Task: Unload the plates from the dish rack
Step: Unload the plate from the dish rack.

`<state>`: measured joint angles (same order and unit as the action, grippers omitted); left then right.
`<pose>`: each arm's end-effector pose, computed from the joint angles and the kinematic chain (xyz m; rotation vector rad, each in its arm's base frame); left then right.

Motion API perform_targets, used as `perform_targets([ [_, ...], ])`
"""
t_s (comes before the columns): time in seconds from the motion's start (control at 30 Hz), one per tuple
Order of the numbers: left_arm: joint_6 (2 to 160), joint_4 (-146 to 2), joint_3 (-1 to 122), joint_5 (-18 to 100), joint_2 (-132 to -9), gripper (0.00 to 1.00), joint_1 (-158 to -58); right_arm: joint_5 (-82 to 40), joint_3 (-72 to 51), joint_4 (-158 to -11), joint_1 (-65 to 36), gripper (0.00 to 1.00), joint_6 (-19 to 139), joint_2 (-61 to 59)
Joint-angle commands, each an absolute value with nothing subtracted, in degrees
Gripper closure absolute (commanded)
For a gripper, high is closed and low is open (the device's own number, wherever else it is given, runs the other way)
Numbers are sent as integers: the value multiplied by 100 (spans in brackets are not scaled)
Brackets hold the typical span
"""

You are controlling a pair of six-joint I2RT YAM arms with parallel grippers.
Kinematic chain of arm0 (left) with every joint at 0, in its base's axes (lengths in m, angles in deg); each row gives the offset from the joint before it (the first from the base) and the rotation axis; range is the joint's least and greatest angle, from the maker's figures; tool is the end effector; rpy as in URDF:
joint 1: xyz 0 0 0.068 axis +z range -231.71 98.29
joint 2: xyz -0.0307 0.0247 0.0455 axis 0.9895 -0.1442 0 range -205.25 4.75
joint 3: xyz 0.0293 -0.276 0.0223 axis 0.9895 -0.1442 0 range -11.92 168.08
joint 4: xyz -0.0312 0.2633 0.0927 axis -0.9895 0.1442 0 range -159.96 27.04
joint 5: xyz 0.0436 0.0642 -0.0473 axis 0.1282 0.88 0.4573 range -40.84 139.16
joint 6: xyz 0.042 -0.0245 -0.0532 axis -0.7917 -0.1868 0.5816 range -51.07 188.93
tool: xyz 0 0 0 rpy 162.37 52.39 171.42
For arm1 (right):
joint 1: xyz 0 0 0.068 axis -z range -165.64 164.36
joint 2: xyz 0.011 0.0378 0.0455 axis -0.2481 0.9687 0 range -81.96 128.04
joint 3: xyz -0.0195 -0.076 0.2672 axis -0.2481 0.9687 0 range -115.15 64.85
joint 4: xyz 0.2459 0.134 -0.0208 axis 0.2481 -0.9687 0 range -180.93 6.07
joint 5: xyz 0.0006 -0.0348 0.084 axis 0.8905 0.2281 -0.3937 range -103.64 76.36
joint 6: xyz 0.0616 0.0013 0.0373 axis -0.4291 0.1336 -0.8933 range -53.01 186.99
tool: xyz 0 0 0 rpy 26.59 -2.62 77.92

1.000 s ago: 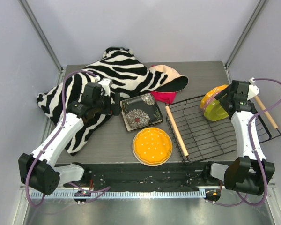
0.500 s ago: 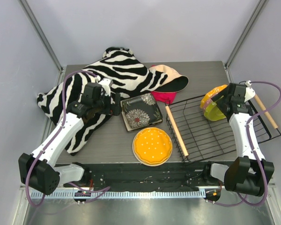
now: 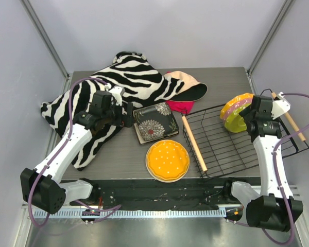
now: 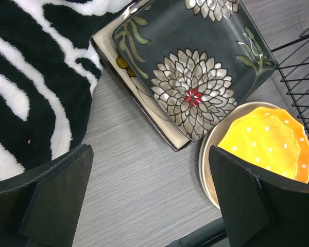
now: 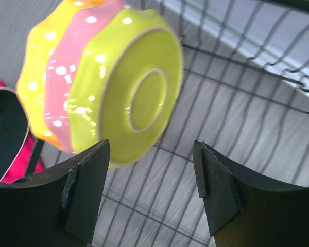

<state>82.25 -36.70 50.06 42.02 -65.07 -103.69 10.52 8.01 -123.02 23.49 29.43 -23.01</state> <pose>0.2741 -0.1185 0.3024 0.2411 2.3124 -0.4585 0.2381 -0.0629 0.3103 1.0743 1.9472 -0.2128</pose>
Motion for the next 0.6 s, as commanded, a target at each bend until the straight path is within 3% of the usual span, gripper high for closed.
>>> perform_targets([
  [0.0, 8264, -3867, 4996, 4019, -6486, 0, -10351, 1677, 991, -12471, 2386, 28, 2999, -2326],
  [0.2, 8194, -3841, 4917, 4124, -6398, 0, -10351, 1030, 1133, -11848, 2394, 29, 2867, -2123],
  [0.37, 8211, -3841, 4917, 4133, -6416, 0, -10351, 263, 852, -11495, 2394, 23, 2990, -2307],
  [0.57, 8519, -4112, 4820, 3686, -6477, 0, -10359, 646, 544, -11671, 1930, 23, 2920, -2018],
])
